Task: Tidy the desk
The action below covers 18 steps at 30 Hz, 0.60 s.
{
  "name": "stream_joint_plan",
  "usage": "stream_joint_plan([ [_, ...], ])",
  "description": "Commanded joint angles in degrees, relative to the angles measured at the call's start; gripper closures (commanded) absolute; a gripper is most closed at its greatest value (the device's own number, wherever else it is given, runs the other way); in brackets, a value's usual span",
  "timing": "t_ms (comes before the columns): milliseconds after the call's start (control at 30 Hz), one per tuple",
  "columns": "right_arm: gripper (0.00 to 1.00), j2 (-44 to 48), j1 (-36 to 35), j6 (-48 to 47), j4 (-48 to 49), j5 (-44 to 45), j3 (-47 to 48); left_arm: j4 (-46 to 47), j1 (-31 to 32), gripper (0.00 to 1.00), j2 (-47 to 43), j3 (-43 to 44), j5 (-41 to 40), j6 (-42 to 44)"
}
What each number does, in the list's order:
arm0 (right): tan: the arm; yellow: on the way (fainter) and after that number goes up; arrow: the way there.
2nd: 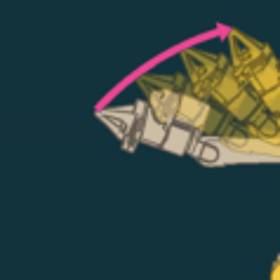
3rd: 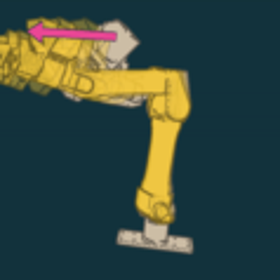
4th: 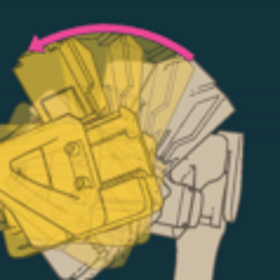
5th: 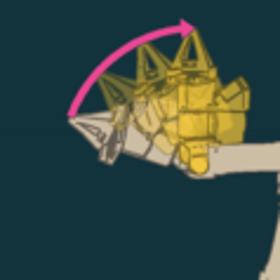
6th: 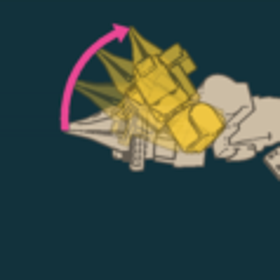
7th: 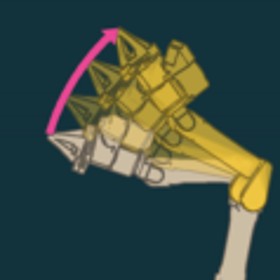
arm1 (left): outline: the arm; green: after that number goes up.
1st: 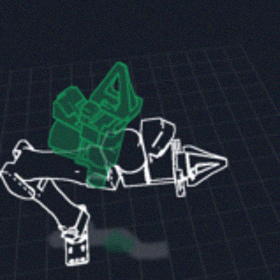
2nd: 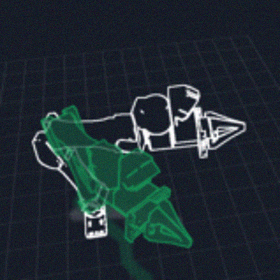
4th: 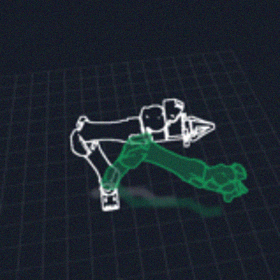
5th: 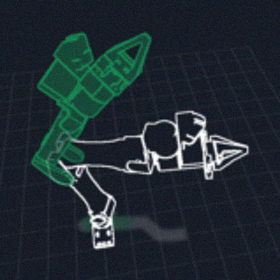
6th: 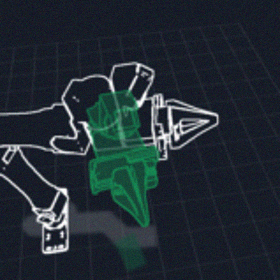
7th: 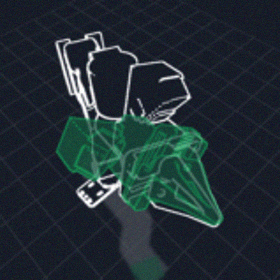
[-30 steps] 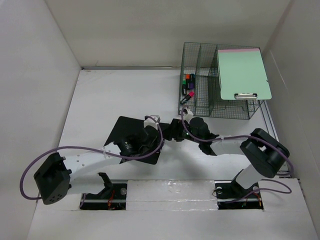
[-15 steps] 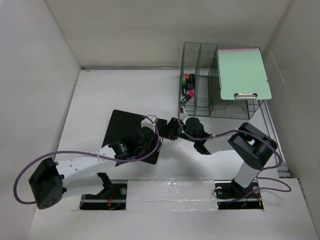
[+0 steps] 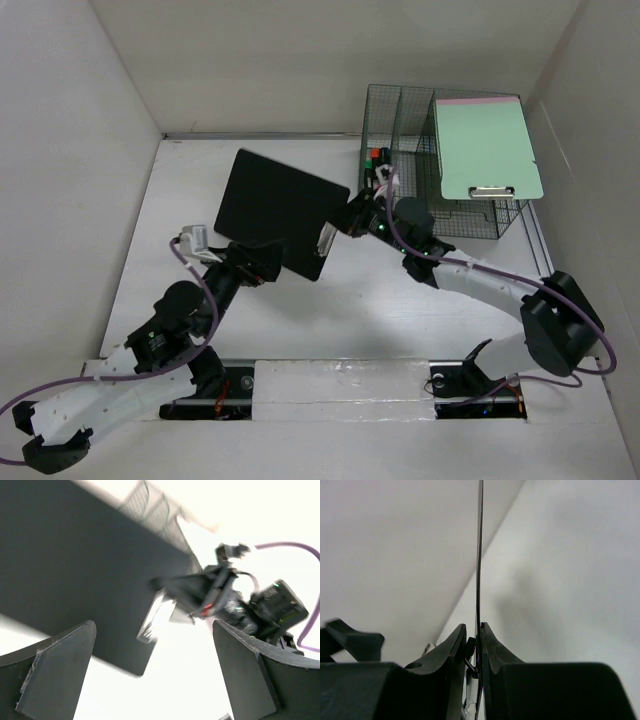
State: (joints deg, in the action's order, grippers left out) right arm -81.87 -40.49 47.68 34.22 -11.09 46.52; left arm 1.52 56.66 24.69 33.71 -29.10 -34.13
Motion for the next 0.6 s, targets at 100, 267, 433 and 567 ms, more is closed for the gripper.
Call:
stream_joint_plan([
  [100,1.0,10.8,10.2,-2.4,1.6,1.2,8.5,-1.3,0.3,0.01,-7.8,-4.5,-8.3,-3.2],
  [267,1.0,18.0,21.9,1.1,0.1,2.7,8.4,-1.3,0.3,0.01,-4.9,-5.0,-5.4,-3.0],
  [433,1.0,27.8,35.7,10.8,1.3,6.3,-0.2,-2.5,3.5,0.01,-0.6,-4.4,-6.1,-3.5],
  [567,1.0,30.6,46.0,15.2,1.8,6.7,-4.6,-3.0,4.8,0.01,1.8,-4.0,-7.1,-4.3],
])
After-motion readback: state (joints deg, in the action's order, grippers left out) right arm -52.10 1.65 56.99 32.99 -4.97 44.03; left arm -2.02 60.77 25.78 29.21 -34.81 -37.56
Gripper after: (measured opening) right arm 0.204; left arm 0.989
